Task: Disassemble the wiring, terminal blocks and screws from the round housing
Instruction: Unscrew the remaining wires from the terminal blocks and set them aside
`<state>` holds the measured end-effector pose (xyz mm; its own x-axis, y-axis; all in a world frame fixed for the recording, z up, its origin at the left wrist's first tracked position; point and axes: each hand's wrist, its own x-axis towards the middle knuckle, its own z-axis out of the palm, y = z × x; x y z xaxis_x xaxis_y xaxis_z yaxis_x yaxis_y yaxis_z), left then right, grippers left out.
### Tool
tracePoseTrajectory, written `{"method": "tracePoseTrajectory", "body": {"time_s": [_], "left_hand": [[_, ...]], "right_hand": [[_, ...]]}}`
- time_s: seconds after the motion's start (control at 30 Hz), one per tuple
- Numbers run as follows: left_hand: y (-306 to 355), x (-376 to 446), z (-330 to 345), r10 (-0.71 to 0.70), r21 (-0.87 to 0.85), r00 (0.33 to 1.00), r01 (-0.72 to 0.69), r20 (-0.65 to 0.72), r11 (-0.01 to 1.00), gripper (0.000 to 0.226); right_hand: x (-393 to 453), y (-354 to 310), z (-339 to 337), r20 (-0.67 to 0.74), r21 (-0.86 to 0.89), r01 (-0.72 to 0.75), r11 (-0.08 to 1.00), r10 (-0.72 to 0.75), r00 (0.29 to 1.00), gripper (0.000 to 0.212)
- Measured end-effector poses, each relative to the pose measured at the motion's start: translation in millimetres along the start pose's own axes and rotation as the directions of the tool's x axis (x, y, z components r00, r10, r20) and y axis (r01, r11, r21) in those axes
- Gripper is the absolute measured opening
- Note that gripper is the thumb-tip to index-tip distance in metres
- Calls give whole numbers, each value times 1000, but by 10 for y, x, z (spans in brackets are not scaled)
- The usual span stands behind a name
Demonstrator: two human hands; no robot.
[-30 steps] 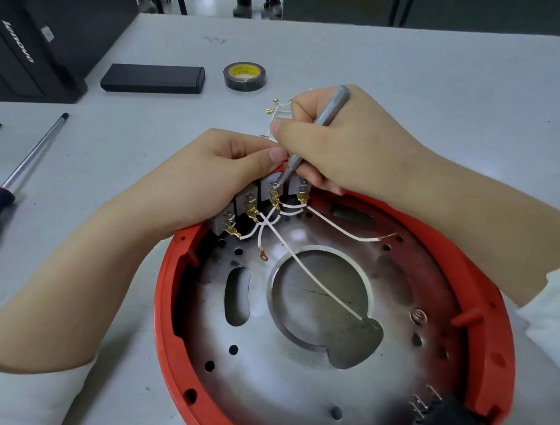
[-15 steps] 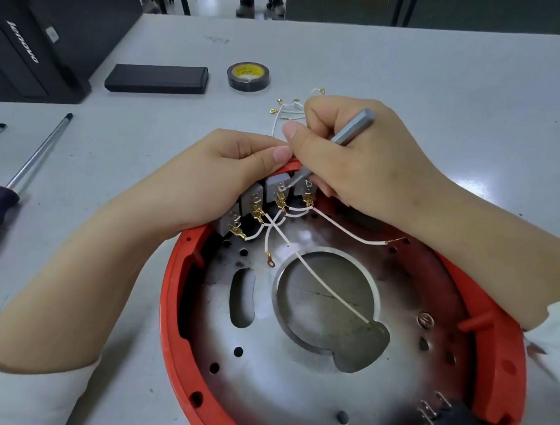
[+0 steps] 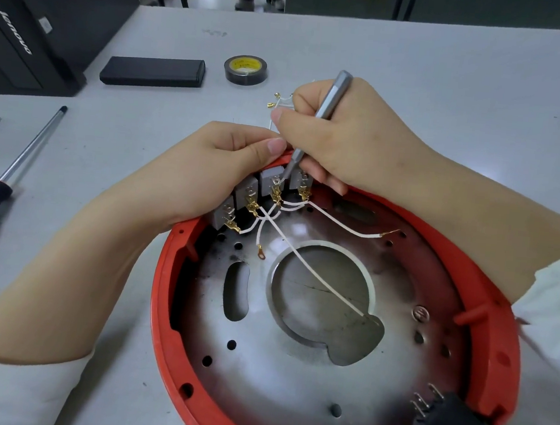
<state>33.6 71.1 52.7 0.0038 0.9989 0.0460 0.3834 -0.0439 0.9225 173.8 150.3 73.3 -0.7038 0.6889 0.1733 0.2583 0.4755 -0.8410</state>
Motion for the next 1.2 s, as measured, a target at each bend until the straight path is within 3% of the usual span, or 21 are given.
{"method": "tracePoseTrajectory", "body": {"time_s": [0.3,0.53,0.87,1.2], "left_hand": [[20,-5,10,-11,-2,1000,11,-6,1000,26],[29,-15,8,-25,-16,1000,25,-10,1000,26],[41,-29,15,-1,19,1000,1,-26,1000,26],[36,-18,7,-18,3,1000,18,-8,1000,26]], "right_hand": [[45,11,-7,29,15,-57,998,56,998,37],[-100,51,-1,-94,20,51,999,-49,994,40],[-97,42,10,-46,9,44,999,-43,998,42],[49,4,-8,41,-24,-80,997,81,996,31]]}}
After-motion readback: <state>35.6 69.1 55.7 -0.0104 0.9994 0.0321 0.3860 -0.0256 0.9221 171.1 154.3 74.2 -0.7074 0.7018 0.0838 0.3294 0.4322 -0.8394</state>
